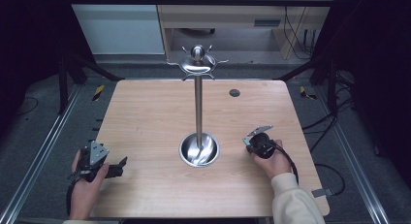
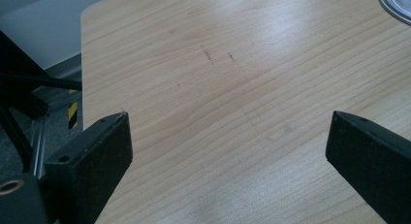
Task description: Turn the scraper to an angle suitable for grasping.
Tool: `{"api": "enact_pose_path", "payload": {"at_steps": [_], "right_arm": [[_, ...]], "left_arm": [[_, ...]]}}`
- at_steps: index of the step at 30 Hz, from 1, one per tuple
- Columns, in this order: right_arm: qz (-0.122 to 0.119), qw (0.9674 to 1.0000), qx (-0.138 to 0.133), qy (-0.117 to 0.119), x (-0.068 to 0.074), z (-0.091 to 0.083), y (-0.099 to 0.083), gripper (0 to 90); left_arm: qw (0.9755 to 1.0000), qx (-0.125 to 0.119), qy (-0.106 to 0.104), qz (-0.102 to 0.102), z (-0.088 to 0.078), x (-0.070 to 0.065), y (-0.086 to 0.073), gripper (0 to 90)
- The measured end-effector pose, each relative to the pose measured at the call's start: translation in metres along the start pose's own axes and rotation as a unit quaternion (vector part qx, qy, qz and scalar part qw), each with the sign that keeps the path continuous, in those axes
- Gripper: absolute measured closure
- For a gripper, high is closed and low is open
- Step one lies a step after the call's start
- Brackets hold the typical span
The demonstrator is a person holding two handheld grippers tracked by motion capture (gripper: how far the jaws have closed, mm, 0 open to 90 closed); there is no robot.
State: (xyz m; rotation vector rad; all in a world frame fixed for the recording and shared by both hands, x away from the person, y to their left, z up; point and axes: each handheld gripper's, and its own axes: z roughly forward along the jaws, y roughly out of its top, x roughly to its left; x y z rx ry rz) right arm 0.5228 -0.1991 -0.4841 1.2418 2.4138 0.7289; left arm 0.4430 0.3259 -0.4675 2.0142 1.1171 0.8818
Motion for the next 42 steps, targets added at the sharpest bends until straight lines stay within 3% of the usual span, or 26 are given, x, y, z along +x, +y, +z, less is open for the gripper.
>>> {"api": "enact_pose_path", "payload": {"at_steps": [4,7,10,11,14,16,17,20,22,27,35,42], "right_arm": [[0.023,0.9995,-0.004,-0.02,-0.011,-0.003,-0.003,88.2],[0.032,0.9993,-0.01,-0.019,-0.013,-0.004,-0.005,87.2],[0.029,0.999,-0.027,-0.018,-0.014,-0.011,0.0,85.5],[0.023,0.9989,-0.026,-0.032,-0.015,-0.014,0.004,85.3],[0.021,0.9987,-0.023,-0.042,-0.016,-0.023,0.013,84.0],[0.023,0.9988,-0.011,-0.042,-0.017,-0.028,0.021,80.9],[0.027,0.9986,0.008,-0.044,-0.02,-0.032,0.031,78.1],[0.034,0.9984,0.025,-0.039,-0.023,-0.033,0.038,74.5],[0.039,0.9958,0.067,-0.049,-0.027,-0.027,0.047,68.6],[0.033,0.9903,0.129,-0.04,-0.031,-0.01,0.052,63.4],[0.048,0.9851,0.162,-0.031,-0.034,0.004,0.054,61.6],[0.053,0.9844,0.166,-0.024,-0.035,0.008,0.054,63.9]], "left_arm": [[0.9999,0.006,-0.002,0.013,0.002,-0.006,0.001,2.5],[0.9998,0.005,0.0,0.022,0.003,-0.011,0.003,2.6],[0.9994,-0.002,0.002,0.035,0.001,-0.022,0.006,2.7],[0.9993,-0.003,-0.001,0.037,0.001,-0.024,0.006,2.6],[0.999,-0.005,-0.003,0.044,0.0,-0.027,0.007,2.6],[0.9989,-0.002,-0.007,0.047,0.002,-0.03,0.007,2.6],[0.9986,0.002,-0.009,0.052,0.003,-0.031,0.007,2.6],[0.9985,0.005,-0.011,0.054,0.003,-0.032,0.007,2.6],[0.9983,0.006,-0.013,0.057,0.002,-0.032,0.007,2.6],[0.998,0.008,-0.017,0.06,0.004,-0.033,0.007,2.6],[0.9974,0.012,-0.02,0.069,0.005,-0.035,0.008,2.6],[0.9973,0.012,-0.021,0.069,0.005,-0.035,0.008,2.6]]}}
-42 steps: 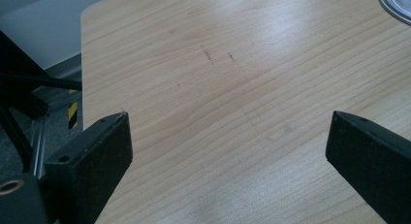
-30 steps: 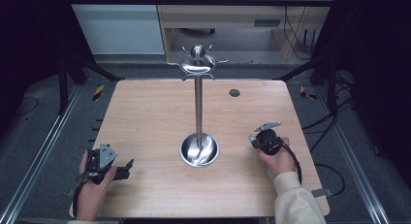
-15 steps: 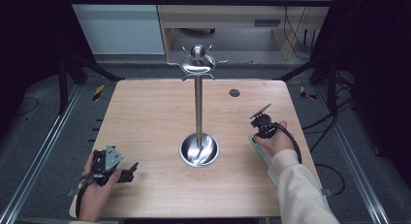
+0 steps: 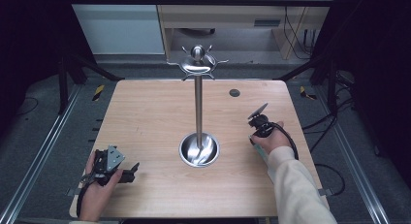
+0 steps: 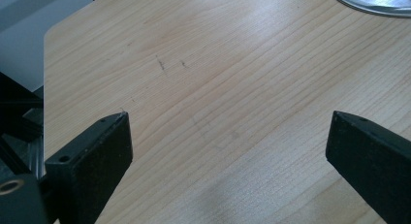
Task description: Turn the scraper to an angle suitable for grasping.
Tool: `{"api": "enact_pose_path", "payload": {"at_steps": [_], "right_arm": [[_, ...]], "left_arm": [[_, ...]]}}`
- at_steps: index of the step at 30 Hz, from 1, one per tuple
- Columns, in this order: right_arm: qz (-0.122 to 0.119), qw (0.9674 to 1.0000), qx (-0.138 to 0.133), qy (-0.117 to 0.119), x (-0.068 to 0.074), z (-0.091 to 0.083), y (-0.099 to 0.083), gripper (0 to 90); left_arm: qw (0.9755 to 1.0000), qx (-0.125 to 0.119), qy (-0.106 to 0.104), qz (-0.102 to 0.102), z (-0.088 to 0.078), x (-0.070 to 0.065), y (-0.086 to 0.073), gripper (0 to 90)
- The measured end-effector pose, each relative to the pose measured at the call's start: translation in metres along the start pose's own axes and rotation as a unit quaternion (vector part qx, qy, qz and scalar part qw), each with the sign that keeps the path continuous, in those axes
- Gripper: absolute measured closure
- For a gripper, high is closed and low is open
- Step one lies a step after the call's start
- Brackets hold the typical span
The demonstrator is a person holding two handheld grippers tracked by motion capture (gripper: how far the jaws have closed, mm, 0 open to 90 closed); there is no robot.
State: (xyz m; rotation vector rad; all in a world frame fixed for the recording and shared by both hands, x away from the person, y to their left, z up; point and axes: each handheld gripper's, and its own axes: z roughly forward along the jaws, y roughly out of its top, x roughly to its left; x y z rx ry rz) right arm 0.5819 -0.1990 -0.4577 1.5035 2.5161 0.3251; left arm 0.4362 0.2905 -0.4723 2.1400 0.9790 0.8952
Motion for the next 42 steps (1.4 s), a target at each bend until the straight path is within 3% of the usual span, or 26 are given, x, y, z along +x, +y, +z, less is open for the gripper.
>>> {"api": "enact_pose_path", "payload": {"at_steps": [4,29,36,42], "right_arm": [[-0.006,1.0,0.006,0.001,0.001,0.003,0.001,64.5],[0.018,0.9995,0.014,0.02,-0.003,0.01,0.004,73.7],[0.016,0.9993,-0.007,0.032,-0.002,0.005,0.001,74.2],[0.009,0.9981,-0.042,0.043,0.001,-0.016,-0.005,74.3]], "left_arm": [[1.0,0.0,-0.001,0.0,0.0,0.0,0.0,2.6],[1.0,0.004,-0.004,0.006,0.001,-0.001,0.0,2.6],[1.0,0.004,-0.003,0.007,0.001,-0.001,0.0,2.6],[1.0,0.004,-0.003,0.007,0.001,-0.001,0.0,2.6]]}}
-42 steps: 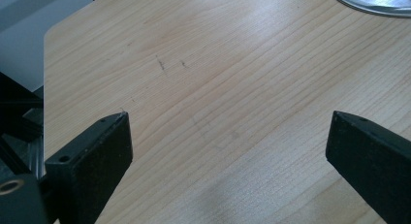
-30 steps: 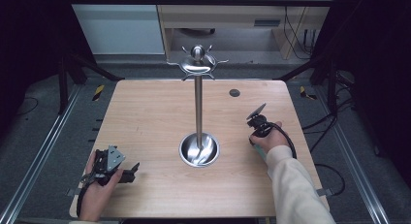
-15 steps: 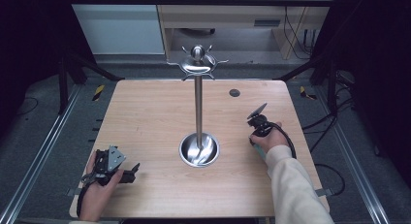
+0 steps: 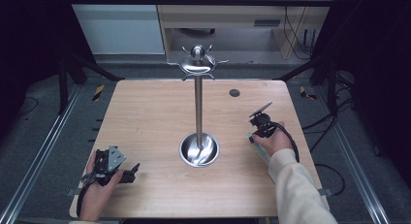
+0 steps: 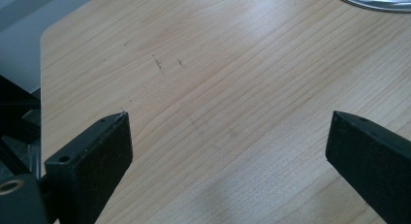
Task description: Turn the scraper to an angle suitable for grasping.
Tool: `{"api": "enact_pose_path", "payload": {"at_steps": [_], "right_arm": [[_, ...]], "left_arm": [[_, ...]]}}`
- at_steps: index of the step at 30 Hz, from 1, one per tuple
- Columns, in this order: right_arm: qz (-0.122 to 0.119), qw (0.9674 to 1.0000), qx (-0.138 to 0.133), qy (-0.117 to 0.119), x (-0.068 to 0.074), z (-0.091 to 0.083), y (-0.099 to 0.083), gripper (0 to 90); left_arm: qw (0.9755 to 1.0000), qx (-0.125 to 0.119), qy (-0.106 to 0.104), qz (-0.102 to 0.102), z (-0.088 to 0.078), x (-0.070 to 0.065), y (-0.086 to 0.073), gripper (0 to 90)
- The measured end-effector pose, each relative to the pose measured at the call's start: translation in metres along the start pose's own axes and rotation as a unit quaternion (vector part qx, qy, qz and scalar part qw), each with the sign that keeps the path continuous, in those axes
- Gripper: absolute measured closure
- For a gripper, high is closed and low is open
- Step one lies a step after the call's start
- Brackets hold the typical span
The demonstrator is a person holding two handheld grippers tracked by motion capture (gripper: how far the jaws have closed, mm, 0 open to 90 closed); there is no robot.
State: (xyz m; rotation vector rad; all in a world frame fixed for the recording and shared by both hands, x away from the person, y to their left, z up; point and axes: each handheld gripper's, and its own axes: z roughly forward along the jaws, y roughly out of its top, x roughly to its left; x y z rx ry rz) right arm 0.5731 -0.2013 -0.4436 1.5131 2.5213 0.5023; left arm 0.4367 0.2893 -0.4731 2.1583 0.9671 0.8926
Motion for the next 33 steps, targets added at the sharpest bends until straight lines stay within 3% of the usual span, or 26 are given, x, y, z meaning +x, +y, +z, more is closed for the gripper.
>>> {"api": "enact_pose_path", "payload": {"at_steps": [2,13,14,20,24,25,26,27,30,31,32,33], "right_arm": [[-0.014,0.9998,-0.016,0.003,0.004,-0.01,-0.002,74.3],[-0.029,0.9966,-0.076,0.014,0.015,-0.056,-0.006,74.4],[-0.043,0.9948,-0.091,0.017,0.016,-0.066,-0.006,74.5],[-0.049,0.9903,-0.127,0.026,0.024,-0.092,-0.004,74.5],[-0.06,0.9848,-0.158,0.04,0.029,-0.112,-0.003,74.5],[-0.063,0.9824,-0.171,0.042,0.03,-0.117,-0.002,74.5],[-0.072,0.9777,-0.191,0.049,0.032,-0.126,0.0,74.5],[-0.072,0.9777,-0.191,0.049,0.032,-0.126,0.0,74.5],[-0.083,0.9714,-0.215,0.058,0.037,-0.139,0.002,74.5],[-0.087,0.9687,-0.224,0.06,0.039,-0.143,0.004,74.5],[-0.093,0.964,-0.241,0.063,0.043,-0.151,0.006,74.5],[-0.093,0.964,-0.241,0.063,0.043,-0.151,0.006,74.5]], "left_arm": [[1.0,-0.002,-0.001,-0.003,0.0,0.0,0.0,2.6],[0.9999,-0.005,0.003,-0.009,-0.001,0.002,-0.001,2.5],[0.9999,-0.006,0.004,-0.01,-0.002,0.003,-0.001,2.5],[0.9998,-0.012,0.006,-0.017,-0.003,0.004,-0.001,2.5],[0.999,-0.024,0.022,-0.032,-0.008,0.01,-0.002,2.5],[0.9986,-0.027,0.024,-0.039,-0.008,0.012,-0.003,2.4],[0.9981,-0.026,0.028,-0.048,-0.01,0.016,-0.006,2.4],[0.9981,-0.026,0.028,-0.048,-0.01,0.016,-0.006,2.4],[0.997,-0.027,0.033,-0.065,-0.011,0.02,-0.009,2.3],[0.9967,-0.026,0.034,-0.069,-0.012,0.021,-0.01,2.4],[0.9964,-0.026,0.035,-0.073,-0.013,0.022,-0.011,2.4],[0.9961,-0.026,0.037,-0.076,-0.013,0.022,-0.012,2.4]]}}
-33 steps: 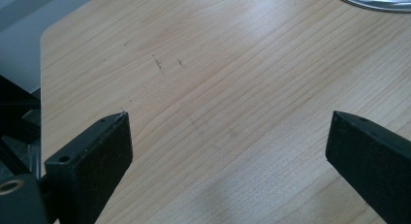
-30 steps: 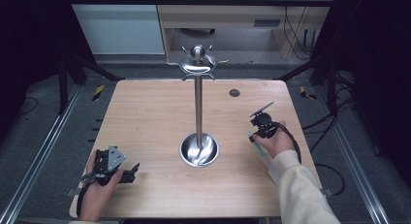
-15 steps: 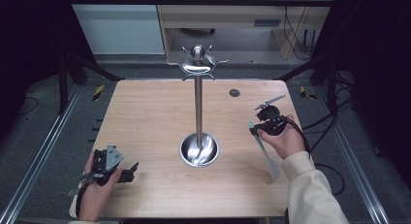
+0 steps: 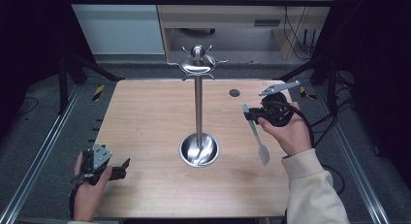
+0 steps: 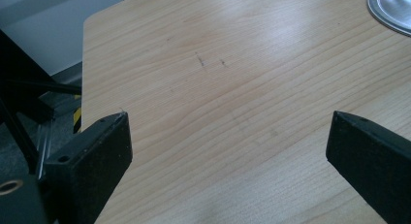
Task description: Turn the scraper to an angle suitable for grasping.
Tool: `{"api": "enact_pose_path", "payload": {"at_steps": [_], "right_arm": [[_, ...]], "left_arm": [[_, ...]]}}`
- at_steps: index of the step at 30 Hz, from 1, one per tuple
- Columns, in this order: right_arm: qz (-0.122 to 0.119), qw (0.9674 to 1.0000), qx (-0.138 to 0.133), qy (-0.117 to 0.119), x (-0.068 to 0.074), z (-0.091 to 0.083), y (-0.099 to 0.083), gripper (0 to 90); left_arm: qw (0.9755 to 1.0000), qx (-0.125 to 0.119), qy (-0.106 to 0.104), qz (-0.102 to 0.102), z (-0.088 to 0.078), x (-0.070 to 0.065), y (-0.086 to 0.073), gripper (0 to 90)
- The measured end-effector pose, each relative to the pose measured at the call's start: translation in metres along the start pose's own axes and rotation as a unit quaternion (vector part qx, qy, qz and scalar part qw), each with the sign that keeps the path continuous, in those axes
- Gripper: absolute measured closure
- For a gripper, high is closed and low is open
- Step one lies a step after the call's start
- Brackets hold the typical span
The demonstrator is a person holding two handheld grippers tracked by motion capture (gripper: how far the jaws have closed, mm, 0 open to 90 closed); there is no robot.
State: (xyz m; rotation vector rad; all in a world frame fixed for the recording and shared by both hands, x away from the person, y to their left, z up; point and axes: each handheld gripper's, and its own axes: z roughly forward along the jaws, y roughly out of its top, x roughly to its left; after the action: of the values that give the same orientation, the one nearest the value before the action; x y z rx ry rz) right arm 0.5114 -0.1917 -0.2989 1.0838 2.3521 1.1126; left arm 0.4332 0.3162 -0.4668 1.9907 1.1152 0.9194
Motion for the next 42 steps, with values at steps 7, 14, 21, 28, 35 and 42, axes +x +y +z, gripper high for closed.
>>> {"api": "enact_pose_path", "payload": {"at_steps": [7,14,21,28,35,42], "right_arm": [[-0.006,0.998,-0.054,0.032,0.014,-0.011,0.015,74.5],[-0.017,0.9958,-0.088,0.02,0.017,-0.023,0.03,74.5],[-0.019,0.9905,-0.136,0.006,0.022,-0.046,0.047,74.5],[-0.03,0.9868,-0.159,-0.004,0.039,-0.065,0.04,74.4],[-0.046,0.9815,-0.186,-0.003,0.057,-0.085,0.037,74.4],[-0.051,0.9807,-0.189,-0.005,0.063,-0.085,0.038,74.4]], "left_arm": [[0.9995,0.006,0.022,-0.02,-0.001,0.004,-0.005,2.4],[0.9997,0.003,0.018,-0.014,-0.002,0.003,-0.007,2.4],[0.9998,0.006,0.005,-0.019,-0.004,0.002,-0.005,2.4],[0.9999,-0.006,-0.002,-0.011,-0.005,0.0,0.001,3.0],[0.9992,-0.014,-0.016,-0.034,-0.01,0.003,0.002,3.9],[0.9984,-0.035,0.007,-0.044,-0.017,0.009,0.002,3.8]]}}
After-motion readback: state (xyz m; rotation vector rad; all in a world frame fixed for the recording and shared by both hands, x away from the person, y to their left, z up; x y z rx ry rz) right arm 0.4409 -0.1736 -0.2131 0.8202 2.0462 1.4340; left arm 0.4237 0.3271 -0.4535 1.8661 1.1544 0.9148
